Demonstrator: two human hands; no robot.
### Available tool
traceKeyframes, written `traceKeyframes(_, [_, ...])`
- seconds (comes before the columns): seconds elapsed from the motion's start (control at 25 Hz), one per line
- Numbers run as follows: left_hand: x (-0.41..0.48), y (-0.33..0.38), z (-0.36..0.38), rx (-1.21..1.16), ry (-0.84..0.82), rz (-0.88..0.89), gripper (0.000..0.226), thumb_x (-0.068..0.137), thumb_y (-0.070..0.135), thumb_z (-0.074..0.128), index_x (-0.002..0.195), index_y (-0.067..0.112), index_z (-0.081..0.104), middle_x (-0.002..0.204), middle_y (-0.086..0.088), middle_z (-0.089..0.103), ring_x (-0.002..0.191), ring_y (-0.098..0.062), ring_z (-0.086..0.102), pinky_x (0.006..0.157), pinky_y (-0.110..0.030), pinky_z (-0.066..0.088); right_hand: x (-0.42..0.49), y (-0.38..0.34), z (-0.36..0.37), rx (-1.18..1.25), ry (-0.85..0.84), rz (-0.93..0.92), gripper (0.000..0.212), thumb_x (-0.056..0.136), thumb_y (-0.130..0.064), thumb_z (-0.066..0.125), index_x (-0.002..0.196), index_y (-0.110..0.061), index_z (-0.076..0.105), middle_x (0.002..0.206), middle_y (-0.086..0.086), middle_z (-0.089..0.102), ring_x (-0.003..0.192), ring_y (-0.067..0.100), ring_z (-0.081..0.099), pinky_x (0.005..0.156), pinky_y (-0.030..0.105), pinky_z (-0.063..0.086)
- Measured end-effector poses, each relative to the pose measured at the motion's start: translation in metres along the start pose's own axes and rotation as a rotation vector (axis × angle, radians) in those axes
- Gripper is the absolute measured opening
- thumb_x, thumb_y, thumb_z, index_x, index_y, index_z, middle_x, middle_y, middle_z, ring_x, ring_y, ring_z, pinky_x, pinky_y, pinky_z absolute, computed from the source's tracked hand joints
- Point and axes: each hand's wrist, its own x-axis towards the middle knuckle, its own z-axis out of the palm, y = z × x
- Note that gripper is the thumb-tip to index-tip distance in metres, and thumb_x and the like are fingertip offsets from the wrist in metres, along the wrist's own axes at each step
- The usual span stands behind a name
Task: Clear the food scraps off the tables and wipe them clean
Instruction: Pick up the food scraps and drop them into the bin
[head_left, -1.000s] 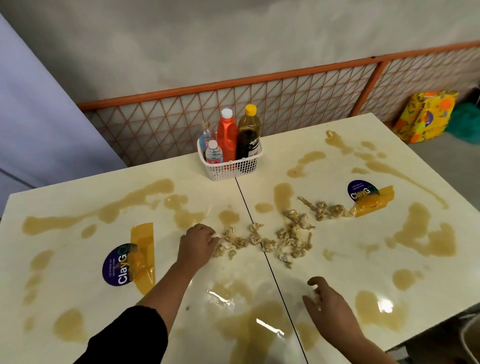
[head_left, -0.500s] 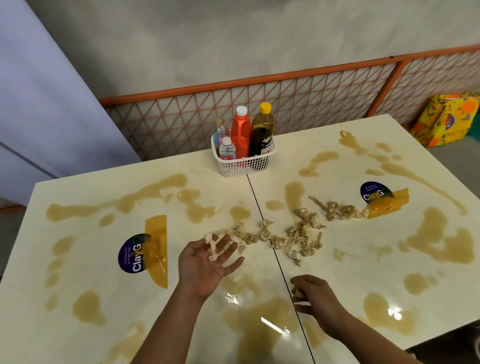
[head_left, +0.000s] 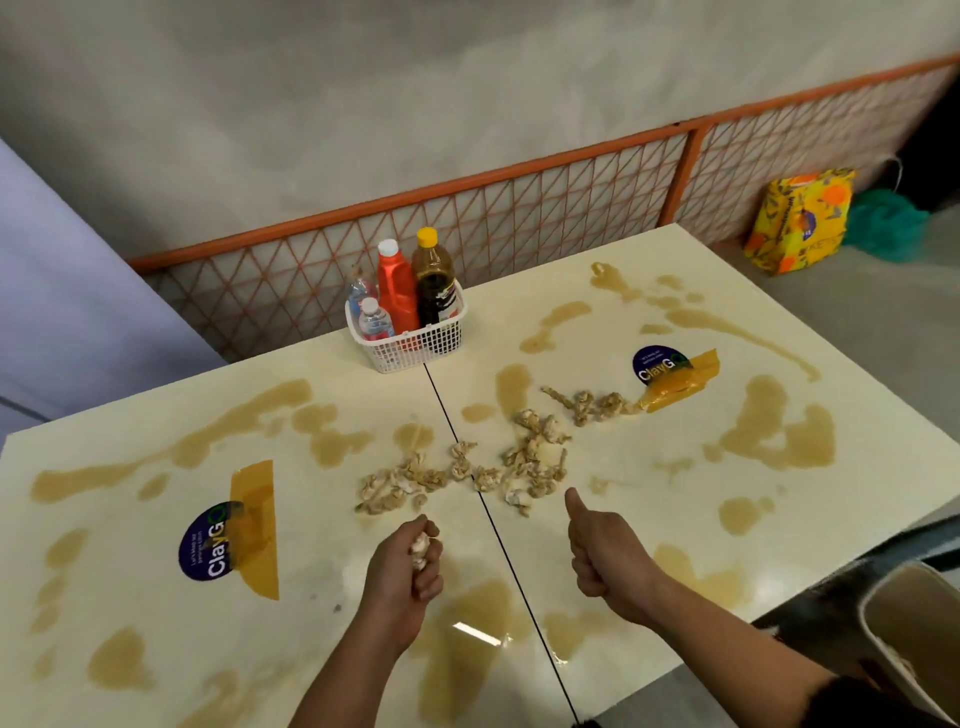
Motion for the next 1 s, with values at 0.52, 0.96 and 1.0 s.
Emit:
traceKeyframes(0.52, [-0.055, -0.125, 0.17, 0.371, -0.164, 0.074, 0.03, 0.091, -0.011, 0.057, 0.118, 0.0, 0.063, 0.092, -0.009, 0.059, 0.077, -0.016, 0.056, 0.067, -0.02, 0.048, -0.074, 0.075, -0.232, 0.489, 0.225, -0.137, 0.03, 0.111, -0.027, 0.033, 0.114, -0.003, 0.051, 0.067, 0.001, 0.029, 0.058, 0.014, 0.026, 0.056, 0.031, 0.026])
traceKeyframes(0.96, [-0.088, -0.226, 0.267, 0.576, -0.304, 0.026, 0.024, 0.106, 0.017, 0.043, 0.107, 0.0, 0.059, 0.083, -0.014, 0.07, 0.081, -0.03, 0.072, 0.066, -0.029, 0.058, -0.132, 0.119, -0.396, 0.891, 0.672, -0.013, 0.038, 0.099, -0.037, 0.048, 0.064, -0.027, 0.039, 0.046, -0.007, 0.029, 0.036, 0.011, 0.021, 0.04, 0.021, 0.017])
traceKeyframes(1.0, [-0.089, -0.23, 0.27, 0.612, -0.299, 0.017, 0.024, 0.106, 0.019, 0.042, 0.103, 0.001, 0.057, 0.072, -0.01, 0.063, 0.068, -0.028, 0.067, 0.058, -0.029, 0.053, -0.134, 0.125, -0.406, 0.916, 0.68, 0.003, 0.035, 0.099, -0.034, 0.046, 0.066, -0.026, 0.039, 0.044, -0.007, 0.03, 0.035, 0.011, 0.022, 0.039, 0.021, 0.019])
